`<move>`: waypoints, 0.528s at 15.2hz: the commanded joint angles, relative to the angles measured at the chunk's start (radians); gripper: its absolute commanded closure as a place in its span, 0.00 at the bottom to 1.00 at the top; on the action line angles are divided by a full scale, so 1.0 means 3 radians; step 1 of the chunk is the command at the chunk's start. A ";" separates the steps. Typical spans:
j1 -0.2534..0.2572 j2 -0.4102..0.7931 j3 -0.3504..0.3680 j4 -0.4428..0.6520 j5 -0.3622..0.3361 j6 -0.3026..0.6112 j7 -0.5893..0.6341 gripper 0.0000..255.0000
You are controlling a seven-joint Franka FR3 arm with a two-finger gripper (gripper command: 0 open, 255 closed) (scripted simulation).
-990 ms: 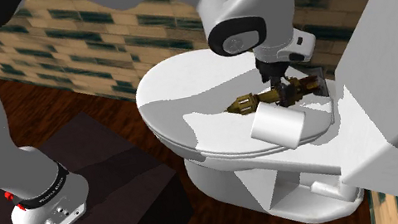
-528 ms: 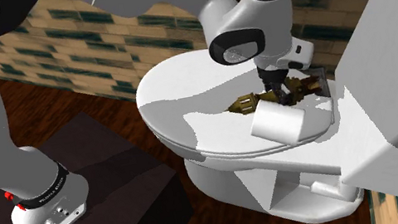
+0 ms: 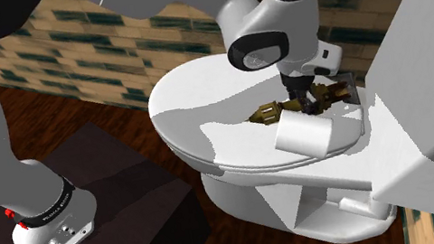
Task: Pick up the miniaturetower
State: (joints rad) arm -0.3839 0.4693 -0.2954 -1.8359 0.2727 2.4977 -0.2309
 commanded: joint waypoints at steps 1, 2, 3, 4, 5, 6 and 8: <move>0.0002 0.0035 -0.0001 -0.0003 -0.0004 -0.0025 0.0016 1.00; 0.0009 0.0007 -0.0011 0.0003 -0.0018 -0.0058 0.0027 1.00; 0.0015 -0.0020 -0.0020 0.0010 -0.0033 -0.0091 0.0038 1.00; 0.0021 -0.0046 -0.0029 0.0019 -0.0047 -0.0124 0.0049 1.00; 0.0027 -0.0071 -0.0038 0.0028 -0.0061 -0.0158 0.0060 1.00; 0.0033 -0.0097 -0.0046 0.0038 -0.0075 -0.0192 0.0070 1.00; 0.0044 -0.0146 -0.0063 0.0060 -0.0103 -0.0261 0.0091 1.00</move>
State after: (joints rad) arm -0.3719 0.4315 -0.3119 -1.8240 0.2456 2.4306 -0.2068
